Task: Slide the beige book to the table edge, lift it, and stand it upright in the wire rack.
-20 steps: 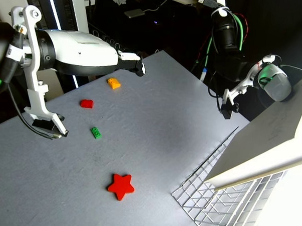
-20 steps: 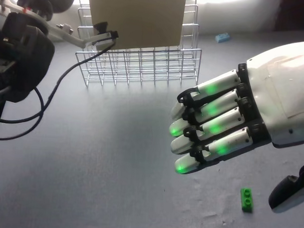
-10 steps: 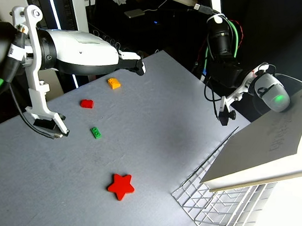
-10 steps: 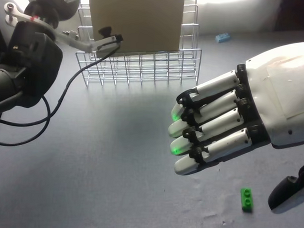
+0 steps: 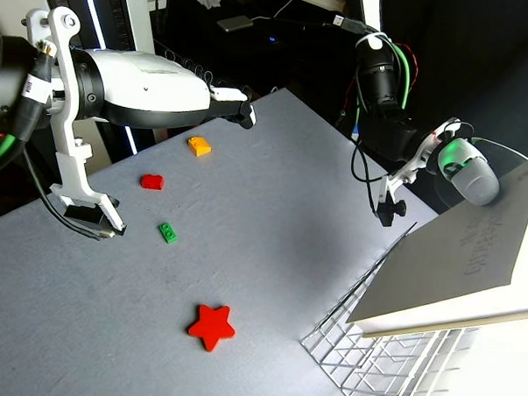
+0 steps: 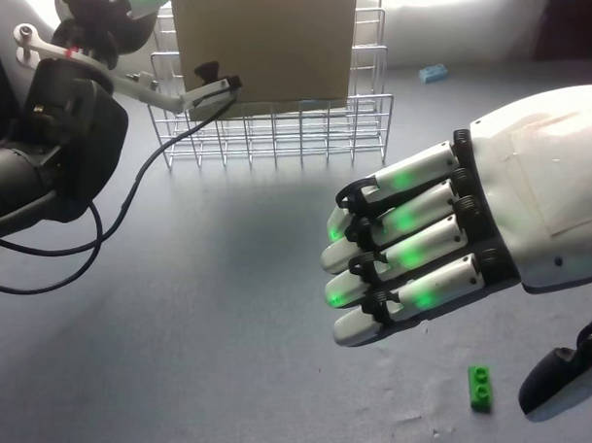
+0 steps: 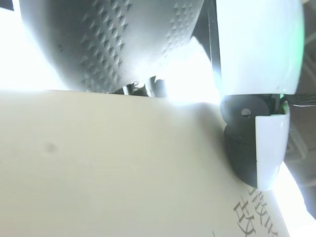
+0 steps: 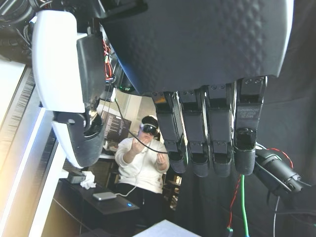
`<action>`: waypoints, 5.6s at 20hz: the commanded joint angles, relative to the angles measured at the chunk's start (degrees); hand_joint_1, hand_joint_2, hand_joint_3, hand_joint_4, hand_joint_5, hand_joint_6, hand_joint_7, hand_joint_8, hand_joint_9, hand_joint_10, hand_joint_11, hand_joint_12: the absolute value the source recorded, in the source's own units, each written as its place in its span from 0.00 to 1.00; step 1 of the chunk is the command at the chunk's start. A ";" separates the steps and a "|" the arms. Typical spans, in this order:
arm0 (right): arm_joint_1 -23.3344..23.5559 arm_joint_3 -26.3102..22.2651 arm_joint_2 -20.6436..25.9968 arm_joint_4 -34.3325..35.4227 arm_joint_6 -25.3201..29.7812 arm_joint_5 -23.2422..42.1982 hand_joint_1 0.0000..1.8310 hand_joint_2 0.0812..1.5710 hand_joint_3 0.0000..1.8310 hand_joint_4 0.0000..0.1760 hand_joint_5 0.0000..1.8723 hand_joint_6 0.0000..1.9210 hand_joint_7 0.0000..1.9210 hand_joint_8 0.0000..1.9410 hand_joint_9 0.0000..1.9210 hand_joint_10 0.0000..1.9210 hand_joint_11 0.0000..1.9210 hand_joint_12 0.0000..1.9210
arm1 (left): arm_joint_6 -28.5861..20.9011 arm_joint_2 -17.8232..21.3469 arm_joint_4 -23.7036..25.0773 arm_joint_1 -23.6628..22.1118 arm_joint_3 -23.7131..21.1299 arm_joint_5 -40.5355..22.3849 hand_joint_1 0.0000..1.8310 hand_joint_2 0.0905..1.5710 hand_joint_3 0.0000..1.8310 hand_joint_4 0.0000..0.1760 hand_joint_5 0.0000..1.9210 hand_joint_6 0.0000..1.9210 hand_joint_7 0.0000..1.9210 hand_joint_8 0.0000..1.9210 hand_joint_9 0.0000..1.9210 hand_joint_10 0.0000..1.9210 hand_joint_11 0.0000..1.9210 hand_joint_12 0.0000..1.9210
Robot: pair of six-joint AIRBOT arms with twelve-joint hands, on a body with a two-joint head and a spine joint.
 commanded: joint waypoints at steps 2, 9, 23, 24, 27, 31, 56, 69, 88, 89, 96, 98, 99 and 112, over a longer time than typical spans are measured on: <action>0.82 -0.15 0.19 5.13 -0.42 0.86 0.17 0.69 0.00 0.00 0.16 0.00 0.15 0.00 0.15 0.00 0.00 0.38 | -0.52 0.13 -0.87 -0.07 0.87 -7.20 0.74 0.76 0.00 0.00 0.39 0.61 0.39 0.72 0.40 0.77 0.35 0.76; 0.77 -0.15 0.12 5.12 -0.77 0.86 0.17 0.69 0.00 0.00 0.15 0.00 0.14 0.00 0.14 0.00 0.00 0.37 | -0.29 -0.58 -1.92 -1.59 1.90 -8.90 0.74 0.75 0.00 0.00 0.37 0.62 0.41 0.69 0.41 0.76 0.37 0.75; 0.83 -0.15 -0.39 5.12 -0.86 1.01 0.16 0.69 0.00 0.00 0.16 0.00 0.15 0.00 0.15 0.00 0.00 0.40 | -0.18 -1.79 -2.33 0.32 1.18 -13.92 0.74 0.76 0.00 0.00 0.39 0.61 0.39 0.72 0.41 0.76 0.37 0.74; 0.83 -0.15 -0.44 5.12 -0.87 1.02 0.16 0.69 0.00 0.00 0.16 0.00 0.15 0.00 0.15 0.00 0.00 0.39 | -0.18 -2.04 -2.35 0.58 1.26 -13.92 0.74 0.75 0.00 0.00 0.39 0.61 0.39 0.71 0.41 0.76 0.37 0.74; 0.84 -0.15 -0.61 5.12 -0.86 1.06 0.17 0.68 0.00 0.00 0.15 0.00 0.14 0.00 0.15 0.00 0.00 0.39 | -0.18 -2.46 -2.76 1.23 1.37 -14.10 0.74 0.76 0.00 0.00 0.37 0.63 0.39 0.72 0.41 0.77 0.37 0.74; 0.83 -0.15 -0.95 5.12 -0.86 1.18 0.17 0.68 0.00 0.00 0.14 0.00 0.13 0.00 0.14 0.00 0.00 0.36 | -0.20 -2.69 -2.80 1.88 2.03 -14.80 0.74 0.76 0.00 0.00 0.37 0.63 0.40 0.71 0.41 0.76 0.35 0.76; 1.36 -0.16 -1.65 5.14 -0.99 1.22 0.18 0.68 0.00 0.00 0.16 0.00 0.15 0.00 0.15 0.00 0.00 0.41 | -0.58 -5.61 -3.46 1.77 4.44 -20.12 0.74 0.75 0.00 0.00 0.39 0.60 0.41 0.70 0.43 0.76 0.38 0.74; 1.59 -0.16 -1.96 5.14 -1.07 1.29 0.18 0.69 0.00 0.00 0.15 0.00 0.14 0.00 0.14 0.00 0.00 0.36 | -0.56 -6.31 -3.66 2.50 4.25 -20.55 0.74 0.76 0.00 0.00 0.40 0.60 0.38 0.73 0.40 0.77 0.36 0.76; 2.23 -0.17 -3.56 5.16 -1.04 1.53 0.19 0.67 0.00 0.00 0.17 0.00 0.16 0.00 0.16 0.00 0.00 0.40 | -0.57 -7.30 -3.19 1.59 6.86 -20.39 0.74 0.74 0.00 0.00 0.39 0.59 0.43 0.67 0.43 0.75 0.38 0.75; 2.28 -0.17 -3.63 5.16 -1.04 1.63 0.19 0.67 0.00 0.00 0.17 0.00 0.16 0.00 0.16 0.00 0.00 0.39 | -0.57 -7.50 -3.10 1.24 7.11 -20.38 0.74 0.74 0.00 0.00 0.39 0.59 0.43 0.67 0.43 0.75 0.38 0.75; 2.34 -0.17 -3.63 5.16 -1.50 1.75 0.19 0.68 0.00 0.00 0.16 0.00 0.15 0.00 0.15 0.00 0.00 0.37 | -0.57 -7.79 -2.66 0.66 7.08 -20.35 0.74 0.76 0.00 0.00 0.37 0.63 0.40 0.71 0.41 0.77 0.38 0.75; 2.38 -0.18 -3.63 5.16 -1.67 1.91 0.18 0.68 0.00 0.00 0.16 0.00 0.16 0.00 0.15 0.00 0.00 0.39 | -0.57 -7.86 -2.66 0.78 7.04 -20.35 0.74 0.76 0.00 0.00 0.38 0.62 0.40 0.70 0.41 0.76 0.37 0.74; 2.42 -0.18 -3.63 5.16 -1.77 1.92 0.17 0.68 0.00 0.00 0.16 0.00 0.15 0.00 0.15 0.00 0.00 0.39 | -0.57 -7.94 -2.67 0.80 7.07 -20.36 0.74 0.76 0.00 0.00 0.38 0.62 0.40 0.71 0.41 0.77 0.36 0.76; 2.56 -0.24 -3.63 5.15 -2.22 2.26 0.17 0.69 0.00 0.00 0.15 0.00 0.14 0.00 0.14 0.00 0.00 0.38 | -0.57 -8.05 -2.69 0.65 7.23 -20.61 0.73 0.76 0.00 0.00 0.40 0.62 0.36 0.74 0.39 0.78 0.34 0.79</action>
